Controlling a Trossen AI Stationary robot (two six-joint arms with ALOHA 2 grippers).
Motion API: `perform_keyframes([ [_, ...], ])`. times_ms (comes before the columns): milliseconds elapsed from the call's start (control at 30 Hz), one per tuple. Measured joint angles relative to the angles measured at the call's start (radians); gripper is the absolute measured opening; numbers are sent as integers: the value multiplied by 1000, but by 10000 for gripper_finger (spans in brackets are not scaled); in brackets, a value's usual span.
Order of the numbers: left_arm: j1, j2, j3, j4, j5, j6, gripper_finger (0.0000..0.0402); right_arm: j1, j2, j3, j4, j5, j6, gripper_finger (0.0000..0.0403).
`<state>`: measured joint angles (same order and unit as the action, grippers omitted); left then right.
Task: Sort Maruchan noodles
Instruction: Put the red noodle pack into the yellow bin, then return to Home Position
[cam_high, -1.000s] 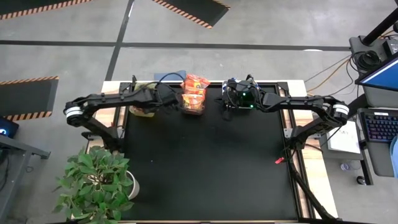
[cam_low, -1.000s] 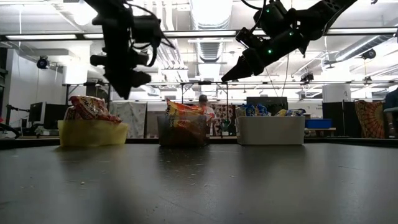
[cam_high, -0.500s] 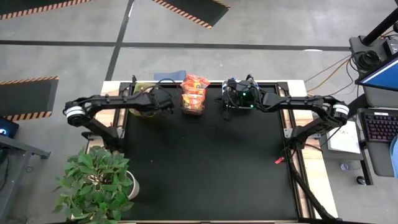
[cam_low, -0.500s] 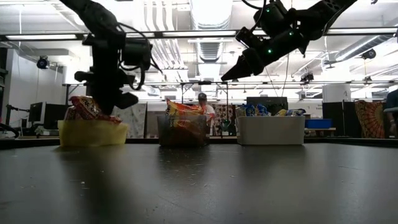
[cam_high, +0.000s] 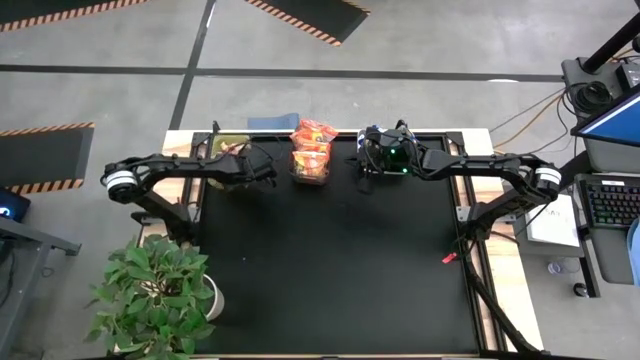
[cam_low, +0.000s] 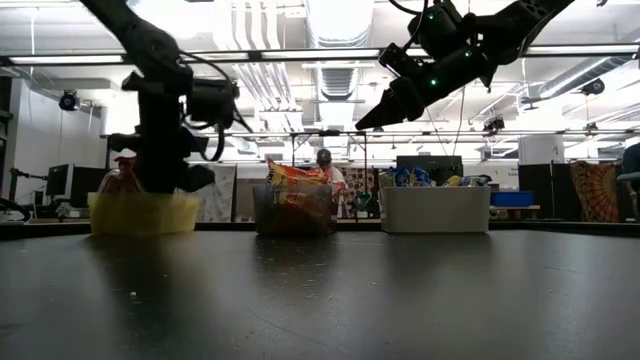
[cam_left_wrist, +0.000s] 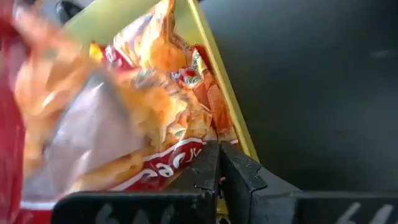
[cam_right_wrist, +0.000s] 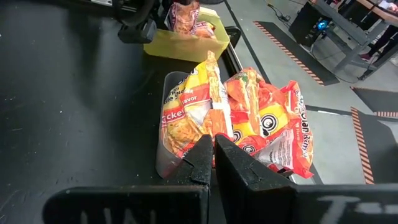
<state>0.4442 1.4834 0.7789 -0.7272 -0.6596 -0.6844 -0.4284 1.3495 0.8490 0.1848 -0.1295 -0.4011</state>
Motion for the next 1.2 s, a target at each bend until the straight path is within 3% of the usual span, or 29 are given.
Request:
perform_keyframes([
  [167,-6,1,151,-127,3,92,0,0,0,0,0,0,0,9],
  [333,-6,-2,279,-258,-127,142,0,-1,0,0,-1,0,0,9],
  [467,-1,-3,299,-375,-245,43,0,-1,0,0,-1,0,0,9],
  [533,0,-2,276,-408,-256,-39,0,-1,0,0,-1,0,0,9],
  [667,-1,2,177,-331,-231,-93,0,-2,0,0,-1,0,-8,9],
  [800,1,2,98,-173,-177,-53,0,-2,0,0,-1,0,-15,9],
  [1033,-5,-8,140,-177,-205,27,0,-2,-4,0,11,1,38,9],
  [1200,-56,-73,182,-175,-210,191,0,-1,-87,-33,-29,-11,89,9],
])
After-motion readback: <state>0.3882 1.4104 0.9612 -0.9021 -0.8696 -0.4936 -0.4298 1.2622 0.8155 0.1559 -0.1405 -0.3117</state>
